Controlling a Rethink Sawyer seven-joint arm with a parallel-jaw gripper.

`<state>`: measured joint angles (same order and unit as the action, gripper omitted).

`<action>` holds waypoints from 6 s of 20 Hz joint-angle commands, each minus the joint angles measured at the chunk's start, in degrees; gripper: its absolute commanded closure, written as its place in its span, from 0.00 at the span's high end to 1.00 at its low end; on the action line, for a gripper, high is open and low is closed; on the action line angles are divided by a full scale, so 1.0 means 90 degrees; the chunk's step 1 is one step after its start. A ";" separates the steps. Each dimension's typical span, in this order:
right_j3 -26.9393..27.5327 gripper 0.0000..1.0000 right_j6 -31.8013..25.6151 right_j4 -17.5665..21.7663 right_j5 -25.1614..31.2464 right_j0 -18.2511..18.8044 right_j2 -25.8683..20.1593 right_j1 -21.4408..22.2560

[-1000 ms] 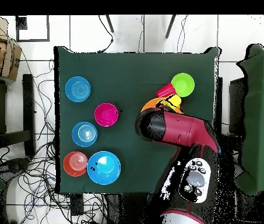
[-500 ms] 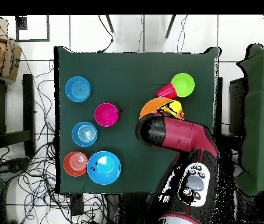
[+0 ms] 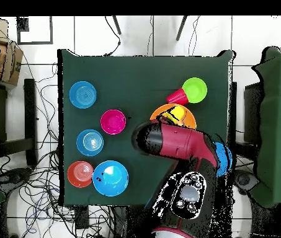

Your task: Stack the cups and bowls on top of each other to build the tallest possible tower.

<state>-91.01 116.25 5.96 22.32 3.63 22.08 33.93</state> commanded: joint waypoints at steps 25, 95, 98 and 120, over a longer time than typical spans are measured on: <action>-0.0057 1.00 0.1271 -0.0715 -0.0222 -0.0358 0.0030 -0.0354; 0.5114 1.00 0.0893 -0.0646 0.2694 0.0894 -0.0512 -0.2490; 0.5145 1.00 0.1215 -0.0766 0.2597 0.0803 -0.0457 -0.2582; 0.4015 1.00 0.0558 -0.1293 0.1414 0.1219 -0.1073 -0.2107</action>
<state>-46.97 118.72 -4.65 37.88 12.66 20.56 11.78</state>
